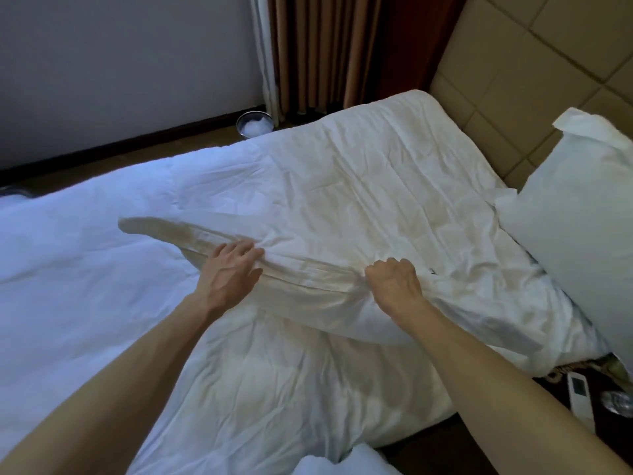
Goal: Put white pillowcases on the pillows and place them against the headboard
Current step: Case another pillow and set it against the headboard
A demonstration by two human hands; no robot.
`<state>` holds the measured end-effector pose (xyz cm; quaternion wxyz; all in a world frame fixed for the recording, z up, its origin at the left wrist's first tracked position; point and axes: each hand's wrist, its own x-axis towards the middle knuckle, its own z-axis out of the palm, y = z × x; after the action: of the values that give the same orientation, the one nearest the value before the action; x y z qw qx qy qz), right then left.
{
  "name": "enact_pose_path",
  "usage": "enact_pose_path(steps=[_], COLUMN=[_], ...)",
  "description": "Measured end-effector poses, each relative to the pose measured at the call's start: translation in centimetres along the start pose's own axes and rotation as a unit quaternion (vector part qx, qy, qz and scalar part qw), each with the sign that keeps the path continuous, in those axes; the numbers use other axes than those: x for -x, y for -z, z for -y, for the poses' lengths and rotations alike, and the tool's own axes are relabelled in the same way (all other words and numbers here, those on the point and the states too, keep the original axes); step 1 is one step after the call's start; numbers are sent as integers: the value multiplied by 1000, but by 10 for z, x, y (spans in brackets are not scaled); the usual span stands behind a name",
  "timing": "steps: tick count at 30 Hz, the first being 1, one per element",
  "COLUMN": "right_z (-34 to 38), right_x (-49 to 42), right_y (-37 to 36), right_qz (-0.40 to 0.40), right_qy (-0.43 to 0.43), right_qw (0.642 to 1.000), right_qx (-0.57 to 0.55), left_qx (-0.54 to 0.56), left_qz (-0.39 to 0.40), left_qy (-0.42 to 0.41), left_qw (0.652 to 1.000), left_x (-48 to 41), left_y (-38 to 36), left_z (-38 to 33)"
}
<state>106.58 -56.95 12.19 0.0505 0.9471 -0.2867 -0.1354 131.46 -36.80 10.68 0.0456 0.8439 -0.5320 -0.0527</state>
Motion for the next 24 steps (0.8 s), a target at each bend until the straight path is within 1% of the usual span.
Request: enact_pose_path(steps=[3, 6, 8, 10, 13, 15, 19, 24], right_z=[-8, -19, -32, -46, -63, -69, -69, -58], right_x=[-13, -30, -41, -49, -58, -60, -65, -61], right_y=[2, 0, 0, 2, 5, 2, 5, 17], right_qz=[25, 24, 32, 38, 41, 49, 83, 103], right_qy=[33, 67, 86, 92, 87, 92, 110, 129], right_qw=[999, 997, 996, 995, 995, 994, 989, 986], right_qx=[15, 14, 5, 3, -19, -38, -51, -11], left_qx=[-25, -60, -71, -74, -94, -87, -91, -86], left_qz=[13, 38, 52, 70, 86, 82, 78, 63], left_qy=[11, 30, 66, 103, 113, 122, 112, 121], left_qw=[1000, 997, 994, 990, 985, 985, 986, 987], left_x=[-1, -5, -9, -12, -23, -33, -46, -44], left_y=[5, 7, 12, 18, 25, 32, 37, 32], left_z=[-10, -17, -24, -31, -41, -49, -63, -66])
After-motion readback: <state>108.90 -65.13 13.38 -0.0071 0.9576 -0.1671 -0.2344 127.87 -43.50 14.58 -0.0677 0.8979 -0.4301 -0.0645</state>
